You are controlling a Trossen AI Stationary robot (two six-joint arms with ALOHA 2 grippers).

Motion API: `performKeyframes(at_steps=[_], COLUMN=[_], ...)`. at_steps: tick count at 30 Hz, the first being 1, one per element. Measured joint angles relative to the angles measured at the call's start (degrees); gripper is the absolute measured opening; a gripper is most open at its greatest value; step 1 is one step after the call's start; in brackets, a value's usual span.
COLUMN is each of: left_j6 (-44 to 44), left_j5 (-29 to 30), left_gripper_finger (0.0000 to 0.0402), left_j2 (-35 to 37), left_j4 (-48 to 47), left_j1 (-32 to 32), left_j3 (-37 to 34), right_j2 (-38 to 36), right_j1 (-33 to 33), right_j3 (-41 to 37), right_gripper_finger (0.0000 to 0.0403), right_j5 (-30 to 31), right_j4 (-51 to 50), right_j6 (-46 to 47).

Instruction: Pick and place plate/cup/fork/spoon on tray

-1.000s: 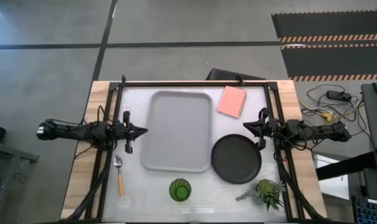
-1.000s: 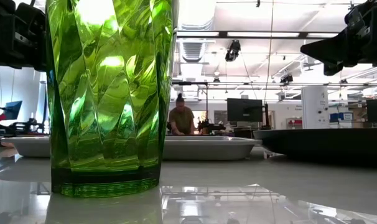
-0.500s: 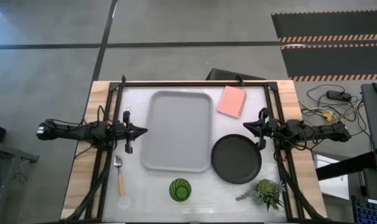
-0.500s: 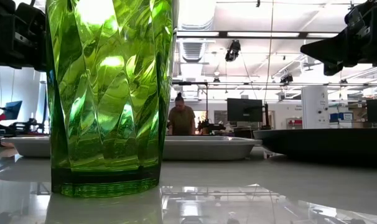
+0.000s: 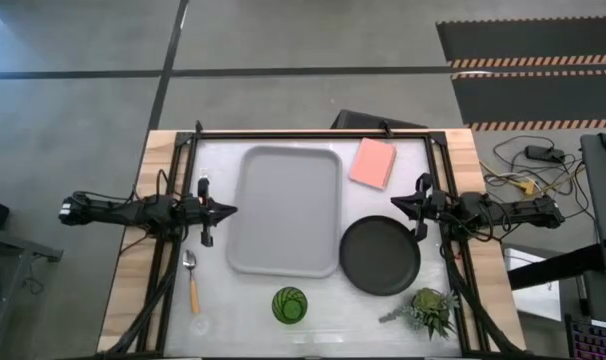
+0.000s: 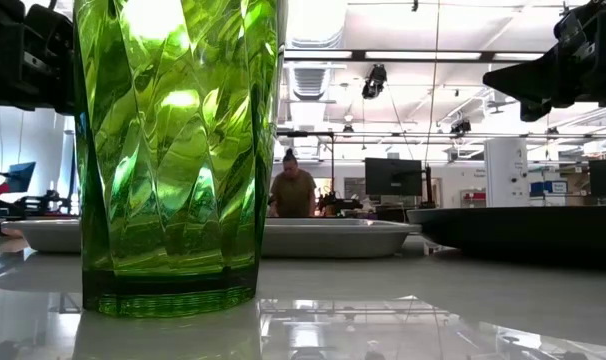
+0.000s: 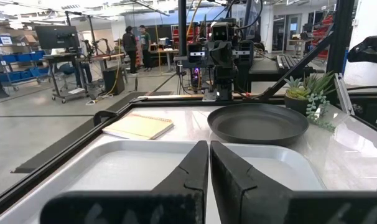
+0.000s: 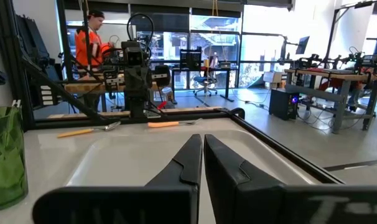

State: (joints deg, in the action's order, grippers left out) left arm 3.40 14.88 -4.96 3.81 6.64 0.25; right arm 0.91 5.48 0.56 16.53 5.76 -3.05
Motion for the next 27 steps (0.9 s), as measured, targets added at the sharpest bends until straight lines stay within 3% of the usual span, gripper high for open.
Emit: performKeyframes(at_steps=[13,17,19,21,24,27], left_j6=[0.01,-0.08,-4.29,-14.60,-28.05,-30.14], left_j5=[-0.01,0.01,0.01,0.02,0.33,0.60], left_gripper_finger=[0.0000,0.0000,0.0000,0.0000,0.0000,0.0000], left_j2=[0.01,-0.01,-0.01,-0.01,0.01,0.03], left_j4=[0.00,0.20,1.88,5.49,11.91,17.41], left_j1=[0.00,0.01,0.01,0.00,-0.01,-0.01], left_j3=[0.00,0.00,0.00,0.00,0.00,0.00], right_j2=[-0.01,0.00,0.00,0.00,0.00,0.00], right_j1=[0.00,0.00,0.00,0.00,0.00,0.00], right_j3=[0.00,0.00,0.02,0.00,0.02,0.01], right_gripper_finger=[0.0009,0.0009,0.0009,0.0009,0.0009,0.0009], right_j5=[0.00,0.00,0.01,0.00,0.02,0.00], right_j4=[0.02,0.04,0.06,0.06,1.09,2.38], right_j6=[0.93,14.16,22.24,27.75,29.46,29.44])
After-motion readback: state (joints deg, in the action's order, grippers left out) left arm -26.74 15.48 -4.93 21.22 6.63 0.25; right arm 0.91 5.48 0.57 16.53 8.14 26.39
